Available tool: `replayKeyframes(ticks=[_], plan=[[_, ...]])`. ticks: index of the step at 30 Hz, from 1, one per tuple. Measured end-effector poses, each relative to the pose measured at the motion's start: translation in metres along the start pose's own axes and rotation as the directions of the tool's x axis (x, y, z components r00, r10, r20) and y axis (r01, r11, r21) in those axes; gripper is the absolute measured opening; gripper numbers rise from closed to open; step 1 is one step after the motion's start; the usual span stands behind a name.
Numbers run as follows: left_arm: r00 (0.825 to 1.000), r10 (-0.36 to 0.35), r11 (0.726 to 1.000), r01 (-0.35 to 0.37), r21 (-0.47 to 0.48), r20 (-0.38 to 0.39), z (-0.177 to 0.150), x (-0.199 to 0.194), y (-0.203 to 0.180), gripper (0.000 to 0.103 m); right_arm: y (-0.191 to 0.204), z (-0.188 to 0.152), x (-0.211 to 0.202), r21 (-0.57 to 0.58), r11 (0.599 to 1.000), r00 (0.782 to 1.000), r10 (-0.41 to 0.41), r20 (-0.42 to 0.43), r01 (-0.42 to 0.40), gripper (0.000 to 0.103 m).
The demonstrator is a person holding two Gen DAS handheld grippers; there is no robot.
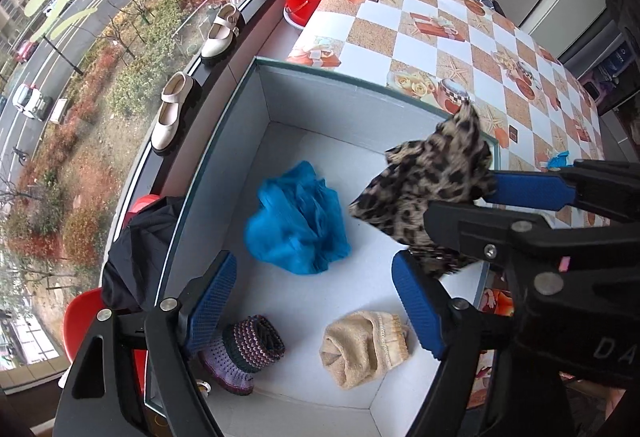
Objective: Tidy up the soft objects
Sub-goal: 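Open left tool to drop blue cloth while right tool drops leopard scrunchie into box, then move both tools back over the table toward the remaining soft items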
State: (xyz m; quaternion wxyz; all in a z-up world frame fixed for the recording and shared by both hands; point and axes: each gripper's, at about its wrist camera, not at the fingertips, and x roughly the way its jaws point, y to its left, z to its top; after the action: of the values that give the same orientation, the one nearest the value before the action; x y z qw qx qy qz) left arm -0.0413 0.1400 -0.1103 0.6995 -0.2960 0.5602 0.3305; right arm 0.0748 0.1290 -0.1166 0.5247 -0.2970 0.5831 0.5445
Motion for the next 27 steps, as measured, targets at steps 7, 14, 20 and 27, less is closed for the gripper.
replayKeyframes(ticks=[7,14,20,27], plan=[[0.998,-0.058,0.997,0.058,-0.057,0.002,-0.005,0.023,0.009,0.103,-0.006,0.000,-0.015,0.018,0.997,0.996,-0.076,0.040,0.076,0.103],[0.976,-0.215,0.968,0.209,-0.136,-0.031,-0.010,0.046,0.020,0.103,-0.018,-0.005,-0.035,0.083,0.996,0.998,-0.032,0.047,0.028,0.102],[0.943,-0.328,0.936,0.317,-0.153,-0.055,-0.026,0.052,0.012,0.103,-0.024,-0.015,-0.058,0.134,0.991,0.997,0.018,0.073,-0.028,0.102],[0.919,-0.384,0.919,0.372,-0.128,-0.088,-0.039,0.047,-0.015,0.103,-0.034,-0.031,-0.078,0.185,0.981,0.995,0.043,0.089,-0.059,0.102]])
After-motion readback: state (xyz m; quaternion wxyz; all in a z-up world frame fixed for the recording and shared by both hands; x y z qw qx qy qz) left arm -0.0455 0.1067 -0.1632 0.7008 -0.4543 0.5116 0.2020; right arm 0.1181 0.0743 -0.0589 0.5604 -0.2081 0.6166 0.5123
